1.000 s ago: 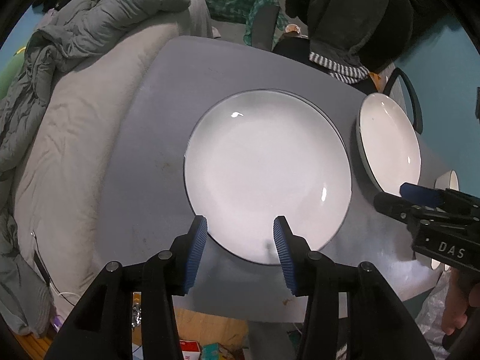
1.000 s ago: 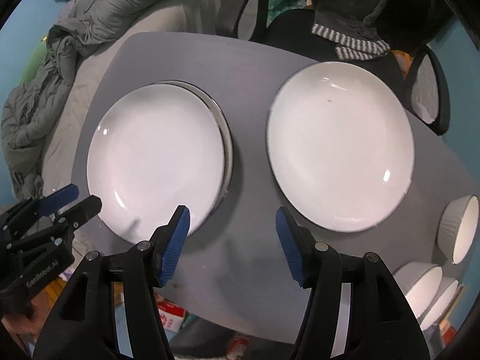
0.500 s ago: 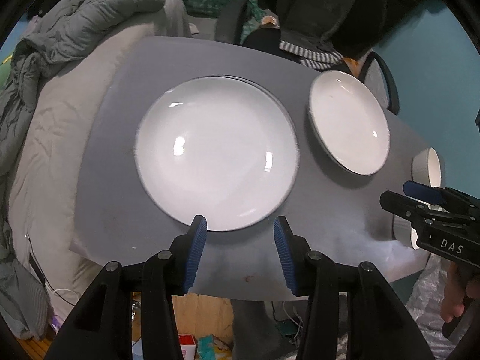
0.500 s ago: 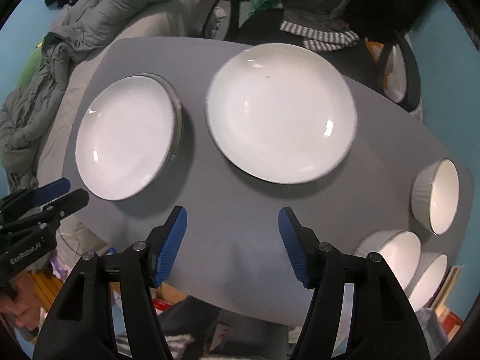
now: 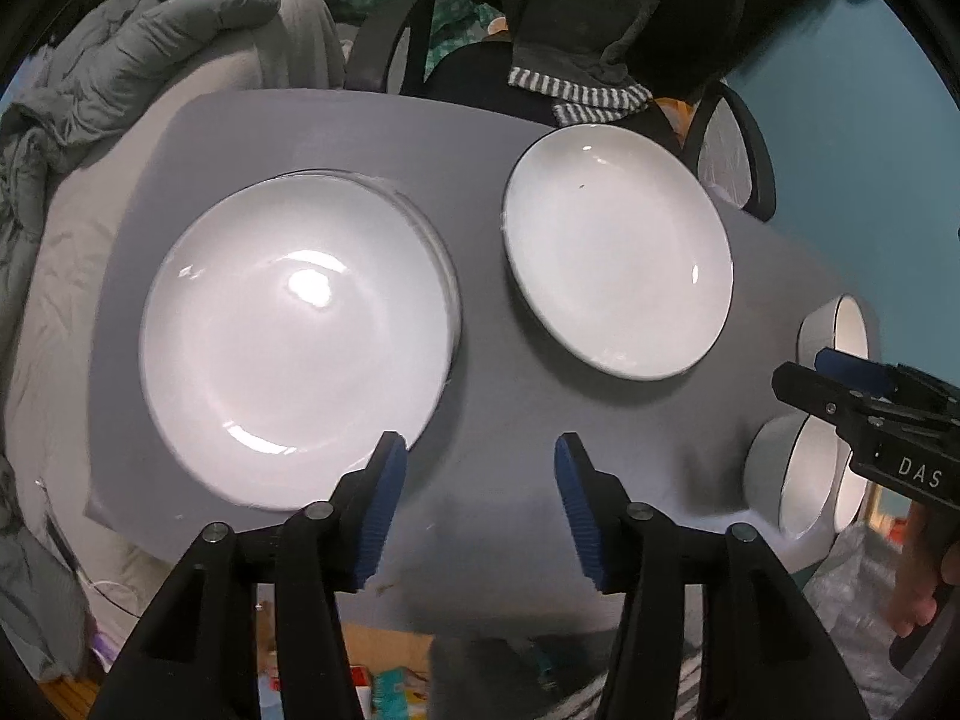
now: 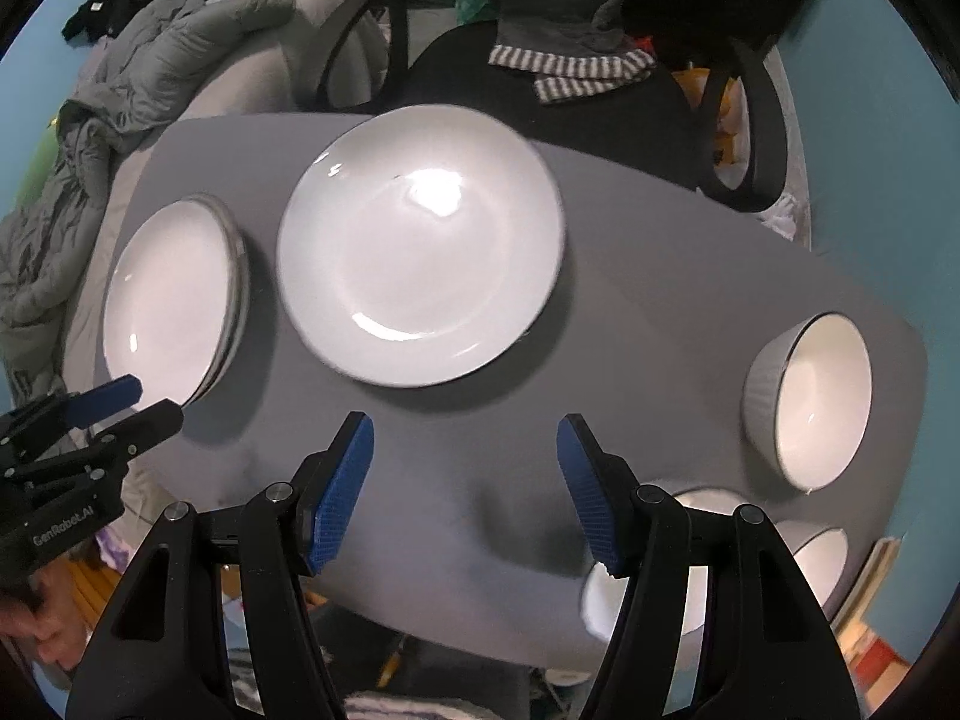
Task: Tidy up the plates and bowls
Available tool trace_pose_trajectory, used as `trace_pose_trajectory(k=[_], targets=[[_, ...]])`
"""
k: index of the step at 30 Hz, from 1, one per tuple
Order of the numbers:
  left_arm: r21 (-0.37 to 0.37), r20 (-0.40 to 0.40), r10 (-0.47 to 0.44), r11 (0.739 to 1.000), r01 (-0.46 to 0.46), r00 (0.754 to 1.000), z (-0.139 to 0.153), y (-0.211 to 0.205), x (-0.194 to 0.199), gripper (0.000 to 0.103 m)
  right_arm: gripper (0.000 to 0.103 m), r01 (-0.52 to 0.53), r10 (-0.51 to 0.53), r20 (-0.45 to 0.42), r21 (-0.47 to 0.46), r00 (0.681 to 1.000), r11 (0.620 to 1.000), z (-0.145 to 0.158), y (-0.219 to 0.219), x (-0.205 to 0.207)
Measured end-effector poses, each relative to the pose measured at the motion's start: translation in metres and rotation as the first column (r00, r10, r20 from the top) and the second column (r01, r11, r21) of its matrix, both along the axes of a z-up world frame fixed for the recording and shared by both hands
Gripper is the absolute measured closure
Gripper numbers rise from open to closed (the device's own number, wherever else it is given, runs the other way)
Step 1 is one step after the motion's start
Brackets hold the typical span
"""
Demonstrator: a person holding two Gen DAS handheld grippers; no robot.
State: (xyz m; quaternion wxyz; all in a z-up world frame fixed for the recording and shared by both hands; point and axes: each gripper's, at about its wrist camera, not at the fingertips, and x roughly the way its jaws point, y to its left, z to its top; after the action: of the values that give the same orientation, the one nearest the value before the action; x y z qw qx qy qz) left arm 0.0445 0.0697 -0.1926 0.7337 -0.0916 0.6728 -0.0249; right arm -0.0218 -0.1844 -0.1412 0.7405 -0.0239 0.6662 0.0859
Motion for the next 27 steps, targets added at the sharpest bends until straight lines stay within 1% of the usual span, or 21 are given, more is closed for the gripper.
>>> trace_pose_trajectory(k=[2,5,8,11,16,22,27], targets=[[0.012,-0.015,0.017,1.000,-0.017,1.000,-0.006,-0.007,0.007,0.046,0.039,-0.002,0.002,-0.003,-0.004,1.000,1.000,-0.003,-0.013,0.010],[-0.003,-0.033,0.038,0.999,-0.038,0.999,-0.015,-0.016,0.019,0.046,0.039,0.004,-0.004,-0.011,0.006,1.000,1.000,-0.008,-0.027,0.021],[0.008,-0.065,0.059,0.998,-0.058,0.996,-0.027,-0.024,0.030,0.046,0.039,0.009,-0.009,-0.019,0.007,1.000,1.000,-0.016,-0.039,0.037],[0.005,-0.090,0.084,0.996,-0.084,0.992,-0.036,-0.029,0.040,0.046,0.039,0.016,-0.015,-0.030,0.031,0.999,0.999,-0.023,-0.047,0.051],[0.031,-0.115,0.116,0.993,-0.113,0.987,-0.050,-0.032,0.055,0.045,0.039,-0.003,0.004,-0.047,0.037,0.999,0.999,-0.039,-0.051,0.072],[0.017,-0.144,0.170,0.985,-0.170,0.975,-0.058,-0.028,0.067,0.044,0.039,-0.035,0.038,-0.062,0.050,0.997,0.998,-0.053,-0.049,0.089],[0.024,-0.146,0.164,0.986,-0.163,0.975,-0.063,-0.035,0.074,0.044,0.039,-0.053,0.058,-0.074,0.066,0.996,0.996,-0.064,-0.045,0.097]])
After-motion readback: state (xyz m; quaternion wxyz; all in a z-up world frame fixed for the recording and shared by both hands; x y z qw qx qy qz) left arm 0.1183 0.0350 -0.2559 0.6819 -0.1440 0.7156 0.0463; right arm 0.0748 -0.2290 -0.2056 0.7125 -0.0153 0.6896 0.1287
